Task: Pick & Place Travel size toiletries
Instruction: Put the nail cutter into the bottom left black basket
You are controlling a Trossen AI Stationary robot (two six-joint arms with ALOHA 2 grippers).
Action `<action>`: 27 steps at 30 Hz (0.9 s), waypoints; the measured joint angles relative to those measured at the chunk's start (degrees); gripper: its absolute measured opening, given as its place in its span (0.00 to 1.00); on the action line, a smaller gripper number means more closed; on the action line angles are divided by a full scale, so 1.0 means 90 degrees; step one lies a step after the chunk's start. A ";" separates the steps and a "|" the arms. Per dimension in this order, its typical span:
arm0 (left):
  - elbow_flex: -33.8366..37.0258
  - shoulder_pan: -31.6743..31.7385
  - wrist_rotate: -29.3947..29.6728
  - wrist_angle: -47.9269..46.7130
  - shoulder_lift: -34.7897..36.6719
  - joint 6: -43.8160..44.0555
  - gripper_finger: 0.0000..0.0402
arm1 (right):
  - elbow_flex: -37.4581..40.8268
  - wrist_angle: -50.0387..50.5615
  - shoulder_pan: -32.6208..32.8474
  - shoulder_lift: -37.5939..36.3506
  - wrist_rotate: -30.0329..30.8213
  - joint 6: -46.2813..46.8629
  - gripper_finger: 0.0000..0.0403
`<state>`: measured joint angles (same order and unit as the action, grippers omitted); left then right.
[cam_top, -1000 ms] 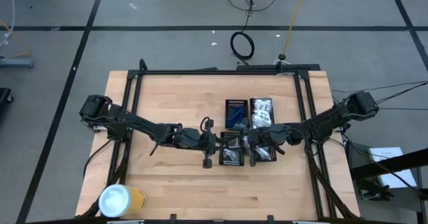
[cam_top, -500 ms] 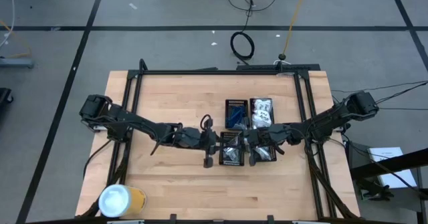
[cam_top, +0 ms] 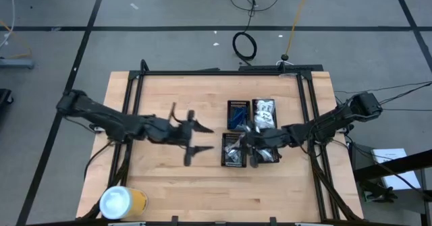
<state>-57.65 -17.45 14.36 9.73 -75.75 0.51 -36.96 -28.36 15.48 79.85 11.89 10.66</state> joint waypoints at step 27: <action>0.0007 0.0012 0.1613 -0.1853 0.1152 0.0168 0.49 | 0.0703 -0.1298 0.0037 0.0597 0.0004 0.1195 0.51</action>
<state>-57.58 -17.34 28.88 -6.94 -65.39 2.02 -30.63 -40.05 15.81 85.23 11.92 21.42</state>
